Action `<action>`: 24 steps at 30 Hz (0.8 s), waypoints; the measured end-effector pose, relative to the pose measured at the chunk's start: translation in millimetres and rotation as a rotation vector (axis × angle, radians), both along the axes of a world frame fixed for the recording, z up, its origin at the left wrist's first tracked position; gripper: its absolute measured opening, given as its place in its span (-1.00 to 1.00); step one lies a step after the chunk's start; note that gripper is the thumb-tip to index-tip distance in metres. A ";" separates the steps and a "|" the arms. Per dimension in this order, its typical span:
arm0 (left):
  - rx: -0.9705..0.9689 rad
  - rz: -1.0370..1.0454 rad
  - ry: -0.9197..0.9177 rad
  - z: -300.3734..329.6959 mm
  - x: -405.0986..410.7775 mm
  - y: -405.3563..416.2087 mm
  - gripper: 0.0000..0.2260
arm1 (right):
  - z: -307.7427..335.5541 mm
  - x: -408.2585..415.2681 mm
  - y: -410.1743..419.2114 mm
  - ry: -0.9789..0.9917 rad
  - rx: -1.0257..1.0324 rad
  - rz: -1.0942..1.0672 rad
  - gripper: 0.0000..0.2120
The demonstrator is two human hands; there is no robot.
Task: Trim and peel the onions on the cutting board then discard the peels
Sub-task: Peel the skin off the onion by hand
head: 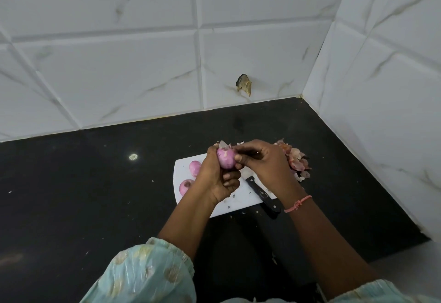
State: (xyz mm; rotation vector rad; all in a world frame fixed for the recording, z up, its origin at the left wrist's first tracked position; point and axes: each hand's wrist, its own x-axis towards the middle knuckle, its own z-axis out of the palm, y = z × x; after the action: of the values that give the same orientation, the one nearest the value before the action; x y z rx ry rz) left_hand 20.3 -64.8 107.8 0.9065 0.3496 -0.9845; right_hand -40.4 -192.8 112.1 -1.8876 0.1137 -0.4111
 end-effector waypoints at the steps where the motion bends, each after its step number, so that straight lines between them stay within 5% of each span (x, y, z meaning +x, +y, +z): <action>1: 0.002 0.000 0.011 -0.6 0.4 -0.5 -0.50 | -0.1 1.0 -0.1 0.003 0.030 -0.014 -0.80; 13: -0.061 -0.101 0.120 -1.0 1.7 -0.3 -0.45 | 1.4 9.2 -16.5 0.195 0.001 0.246 -0.92; 17: -0.084 -0.074 0.147 1.5 -0.5 -1.6 -0.63 | -1.1 9.9 -12.5 0.085 -0.073 0.158 -0.91; 21: -0.044 -0.068 0.019 2.4 0.4 -1.4 -0.40 | -5.7 8.2 -5.1 0.025 0.053 -0.070 -0.91; 24: -0.086 0.023 -0.010 5.2 -4.3 -1.7 -0.48 | -8.3 8.3 -2.9 0.036 0.154 -0.161 -0.85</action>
State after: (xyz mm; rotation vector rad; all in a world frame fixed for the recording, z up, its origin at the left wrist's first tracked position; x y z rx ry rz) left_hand 16.0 -66.5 112.9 0.8276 0.3063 -0.9668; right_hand -32.1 -195.7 103.8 -1.7397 0.3148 -0.4648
